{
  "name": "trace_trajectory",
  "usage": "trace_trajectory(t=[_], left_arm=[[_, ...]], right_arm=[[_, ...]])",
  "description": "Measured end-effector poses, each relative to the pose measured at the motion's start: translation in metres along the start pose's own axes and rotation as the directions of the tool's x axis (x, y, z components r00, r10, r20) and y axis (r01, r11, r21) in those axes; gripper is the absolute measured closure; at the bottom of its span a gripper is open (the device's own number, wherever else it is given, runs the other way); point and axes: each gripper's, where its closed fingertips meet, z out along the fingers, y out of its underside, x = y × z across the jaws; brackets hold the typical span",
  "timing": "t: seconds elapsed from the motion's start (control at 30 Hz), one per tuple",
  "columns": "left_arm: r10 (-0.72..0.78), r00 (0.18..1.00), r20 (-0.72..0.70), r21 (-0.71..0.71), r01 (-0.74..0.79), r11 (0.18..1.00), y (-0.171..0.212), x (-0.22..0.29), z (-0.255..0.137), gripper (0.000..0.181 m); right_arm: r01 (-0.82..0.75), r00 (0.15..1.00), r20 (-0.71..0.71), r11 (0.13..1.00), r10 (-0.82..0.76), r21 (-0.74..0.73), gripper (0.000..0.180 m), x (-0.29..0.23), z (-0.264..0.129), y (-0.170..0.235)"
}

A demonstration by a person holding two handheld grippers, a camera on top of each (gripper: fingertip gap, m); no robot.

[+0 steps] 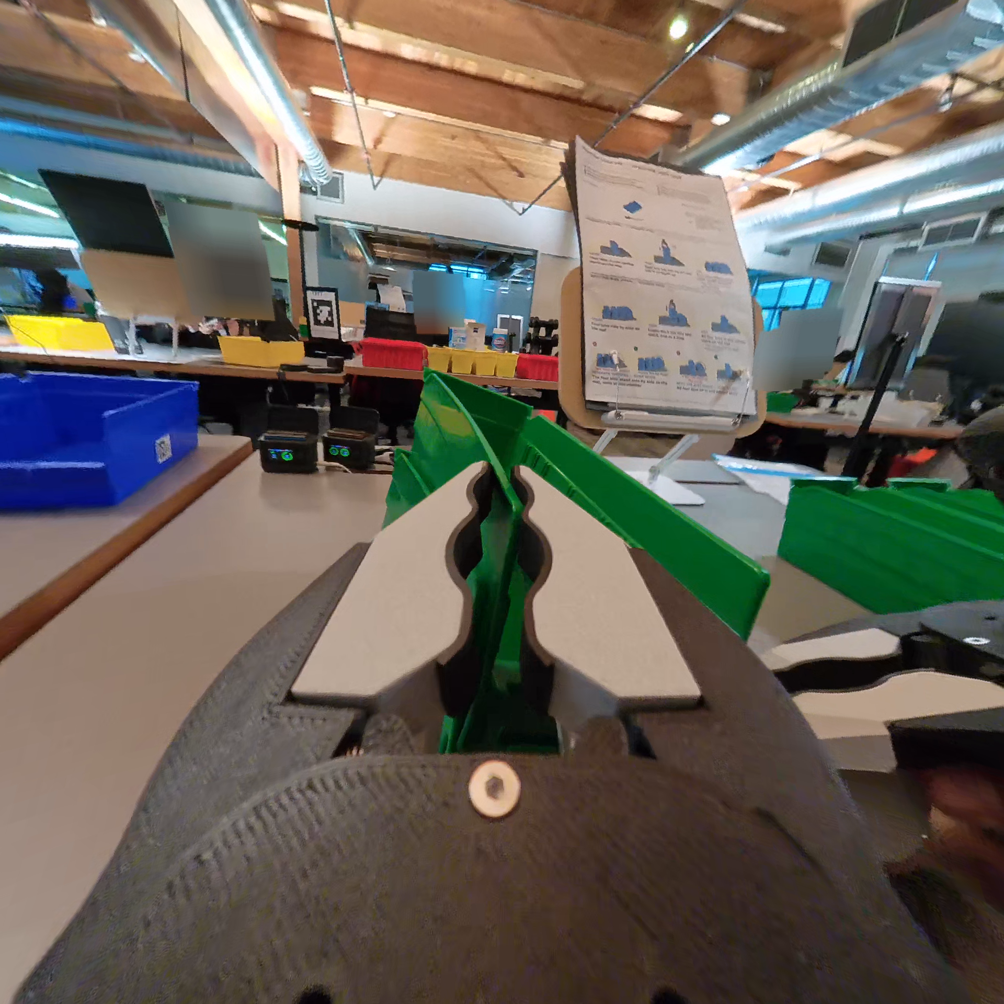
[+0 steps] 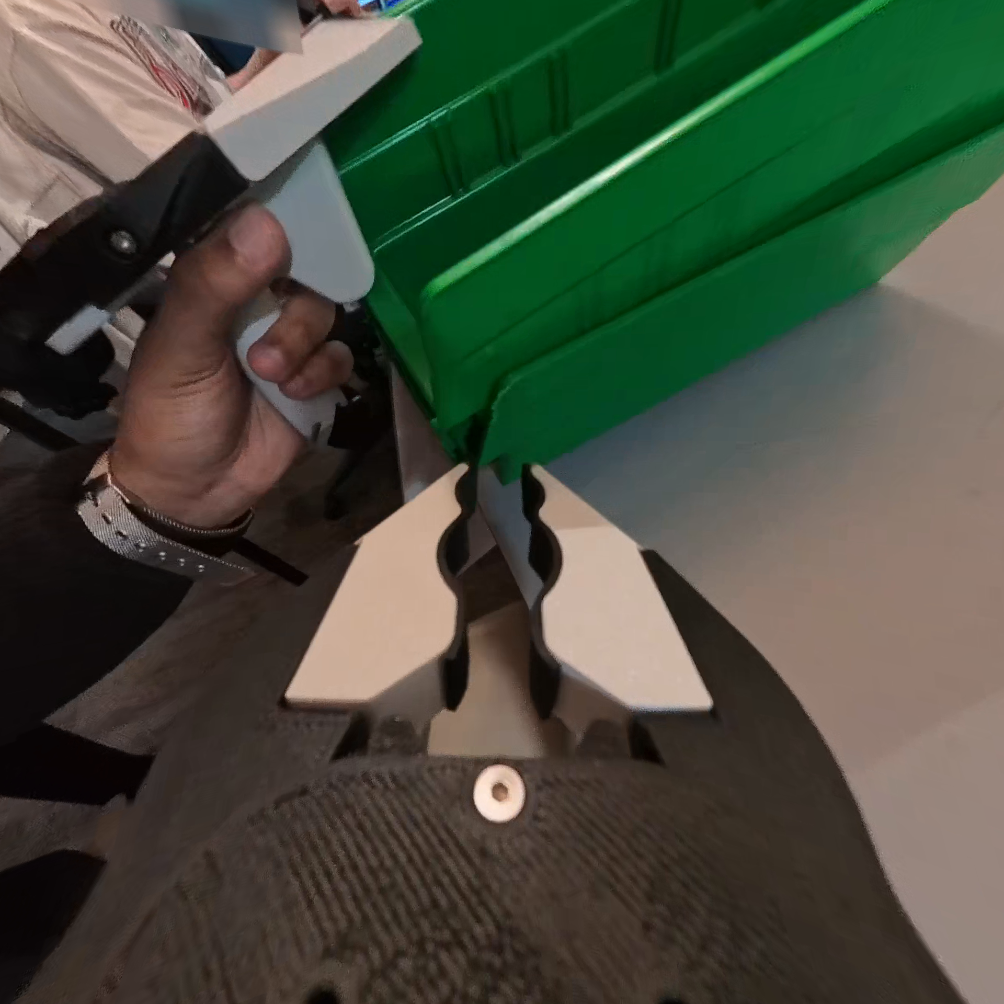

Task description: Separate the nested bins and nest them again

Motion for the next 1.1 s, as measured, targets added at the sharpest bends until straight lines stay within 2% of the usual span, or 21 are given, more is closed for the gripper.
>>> trace_trajectory(t=[0.03, 0.13, 0.2, 0.33, 0.43, 0.5, 0.77, 0.87, 1.1], left_arm=[[0.023, 1.000, 0.017, -0.005, -0.023, 1.000, 0.001, -0.001, 0.000, 0.179], [0.040, 0.995, 0.094, 0.001, -0.040, 0.999, -0.004, -0.016, -0.003, 0.181], [-0.013, 0.995, 0.096, 0.009, 0.012, 1.000, -0.006, -0.025, -0.005, 0.181], [-0.119, 0.986, 0.114, -0.009, 0.121, 0.993, 0.004, -0.032, -0.004, 0.179], [-0.134, 0.987, 0.085, -0.046, 0.138, 0.989, 0.015, -0.021, 0.000, 0.179], [-0.166, 0.983, 0.080, -0.047, 0.170, 0.984, 0.019, -0.015, 0.001, 0.178], [-0.297, 0.954, 0.039, -0.066, 0.299, 0.952, 0.025, 0.000, 0.003, 0.179], [-0.291, 0.956, 0.040, -0.072, 0.293, 0.953, 0.025, 0.000, 0.003, 0.179], [-0.221, 0.974, 0.046, -0.105, 0.225, 0.969, 0.018, 0.003, 0.004, 0.179]], right_arm=[[0.021, 1.000, -0.009, 1.000, -0.021, -0.011, 0.178, -0.001, 0.001, 0.002], [0.175, 0.969, -0.168, 0.983, -0.183, -0.058, 0.180, 0.022, 0.000, 0.012], [0.177, 0.968, -0.174, 0.984, -0.180, -0.034, 0.180, 0.024, -0.002, 0.013], [0.107, 0.991, -0.096, 0.978, -0.091, 0.178, 0.180, 0.012, -0.015, -0.023], [0.177, 0.982, -0.123, 0.931, -0.144, 0.320, 0.177, 0.009, -0.035, -0.053], [0.223, 0.972, -0.152, 0.911, -0.180, 0.347, 0.177, 0.007, -0.042, -0.060], [0.194, 0.979, -0.106, 0.942, -0.172, 0.274, 0.179, 0.006, -0.034, -0.047], [0.204, 0.978, -0.095, 0.951, -0.187, 0.231, 0.180, 0.005, -0.033, -0.045], [0.333, 0.933, -0.187, 0.935, -0.308, 0.123, 0.180, 0.007, -0.031, -0.041]])
